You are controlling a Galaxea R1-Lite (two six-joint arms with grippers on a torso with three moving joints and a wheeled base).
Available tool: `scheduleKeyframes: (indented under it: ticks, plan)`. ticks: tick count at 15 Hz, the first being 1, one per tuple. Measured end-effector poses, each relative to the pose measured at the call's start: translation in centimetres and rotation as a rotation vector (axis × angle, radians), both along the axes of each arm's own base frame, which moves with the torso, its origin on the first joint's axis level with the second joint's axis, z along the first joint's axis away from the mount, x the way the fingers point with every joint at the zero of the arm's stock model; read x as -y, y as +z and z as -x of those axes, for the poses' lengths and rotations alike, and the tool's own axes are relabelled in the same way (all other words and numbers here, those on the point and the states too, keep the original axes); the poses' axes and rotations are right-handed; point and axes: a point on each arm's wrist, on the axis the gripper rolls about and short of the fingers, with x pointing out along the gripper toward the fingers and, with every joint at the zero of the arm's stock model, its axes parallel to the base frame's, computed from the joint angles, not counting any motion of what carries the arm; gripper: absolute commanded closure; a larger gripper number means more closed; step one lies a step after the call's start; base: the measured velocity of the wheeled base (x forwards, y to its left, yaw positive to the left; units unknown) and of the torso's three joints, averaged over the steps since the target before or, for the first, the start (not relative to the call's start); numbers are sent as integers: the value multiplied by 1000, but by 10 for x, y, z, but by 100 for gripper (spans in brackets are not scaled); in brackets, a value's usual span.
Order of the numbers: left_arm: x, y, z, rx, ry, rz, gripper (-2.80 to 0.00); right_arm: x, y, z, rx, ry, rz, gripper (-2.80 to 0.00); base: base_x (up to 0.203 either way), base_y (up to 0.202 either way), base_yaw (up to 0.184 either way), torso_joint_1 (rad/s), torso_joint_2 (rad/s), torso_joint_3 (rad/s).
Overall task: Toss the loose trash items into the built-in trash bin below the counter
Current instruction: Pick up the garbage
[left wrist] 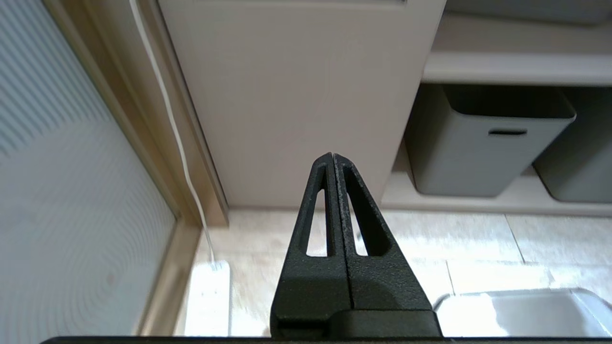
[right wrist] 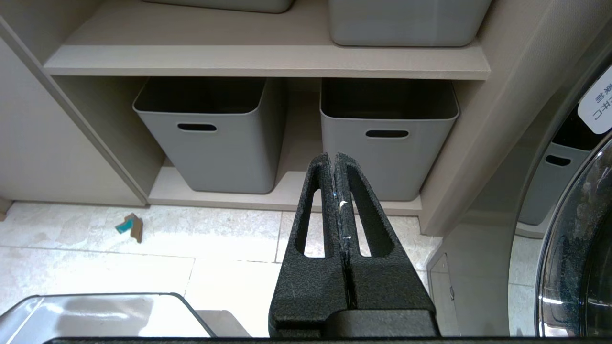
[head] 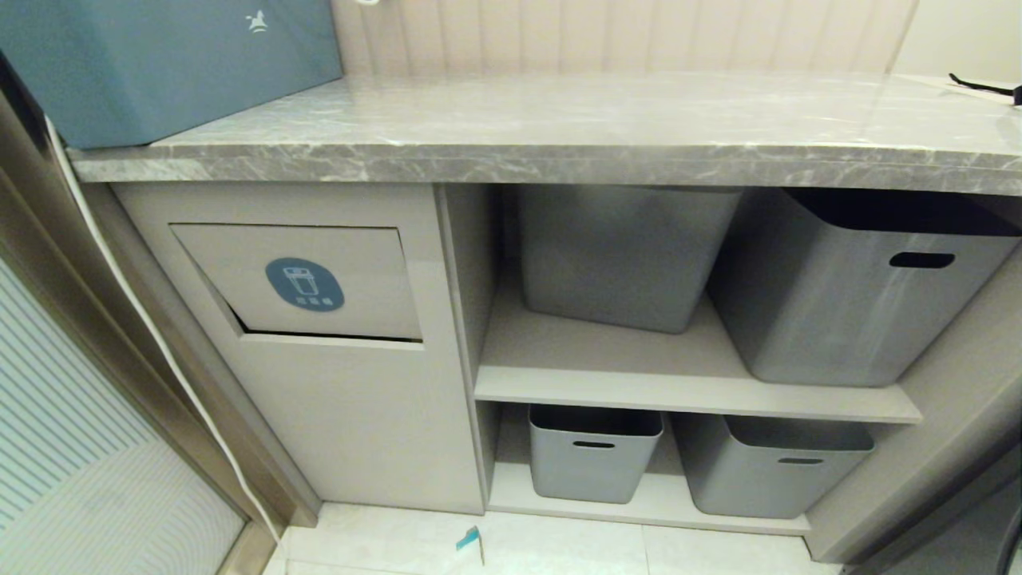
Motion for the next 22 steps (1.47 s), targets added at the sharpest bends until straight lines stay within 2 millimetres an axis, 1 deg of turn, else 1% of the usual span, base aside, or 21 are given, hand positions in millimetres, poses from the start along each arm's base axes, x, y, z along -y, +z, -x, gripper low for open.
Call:
scheduleKeyframes:
  ticks: [1, 3, 12, 22]
  plan:
    - [0, -6, 3, -6, 8, 14, 0, 0, 0, 0, 0, 0, 0, 0, 0, 0, 0, 0, 0, 0]
    - [0, -10, 5, 18, 20, 25, 0, 0, 0, 0, 0, 0, 0, 0, 0, 0, 0, 0, 0, 0]
    - [0, -11, 7, 44, 18, 34, 0, 0, 0, 0, 0, 0, 0, 0, 0, 0, 0, 0, 0, 0]
    - [0, -11, 7, 45, 18, 33, 0, 0, 0, 0, 0, 0, 1, 0, -181, 0, 1, 2, 1, 2]
